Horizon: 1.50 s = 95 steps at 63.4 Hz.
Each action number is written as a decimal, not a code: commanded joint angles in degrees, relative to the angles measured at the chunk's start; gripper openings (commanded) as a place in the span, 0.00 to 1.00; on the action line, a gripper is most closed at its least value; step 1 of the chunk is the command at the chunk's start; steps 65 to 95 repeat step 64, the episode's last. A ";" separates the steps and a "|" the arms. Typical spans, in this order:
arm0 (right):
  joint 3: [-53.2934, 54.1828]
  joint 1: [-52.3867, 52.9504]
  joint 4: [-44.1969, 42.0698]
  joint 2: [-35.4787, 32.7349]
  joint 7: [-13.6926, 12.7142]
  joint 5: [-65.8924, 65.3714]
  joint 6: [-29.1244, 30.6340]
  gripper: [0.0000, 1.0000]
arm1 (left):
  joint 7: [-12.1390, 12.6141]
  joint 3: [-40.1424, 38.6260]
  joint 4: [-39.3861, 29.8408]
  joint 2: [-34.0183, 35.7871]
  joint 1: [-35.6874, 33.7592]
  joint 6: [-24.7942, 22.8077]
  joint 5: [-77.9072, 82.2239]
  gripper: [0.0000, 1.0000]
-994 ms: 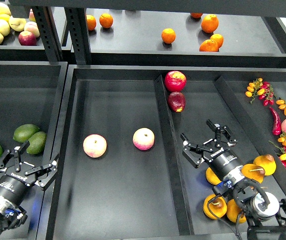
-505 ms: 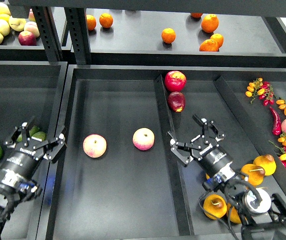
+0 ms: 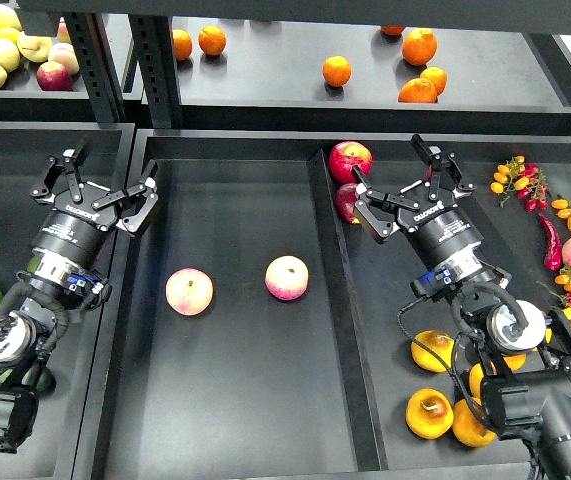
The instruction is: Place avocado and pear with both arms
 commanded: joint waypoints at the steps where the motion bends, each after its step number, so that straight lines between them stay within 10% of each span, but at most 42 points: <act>1: -1.69 -1.89 -1.54 0.00 0.01 0.01 -0.01 1.00 | -0.61 0.28 0.05 0.00 0.12 0.00 -0.04 0.99; 95: -3.80 -7.78 4.62 0.00 0.01 0.36 4.56 1.00 | -0.44 2.04 -7.42 0.00 12.95 0.00 2.51 0.99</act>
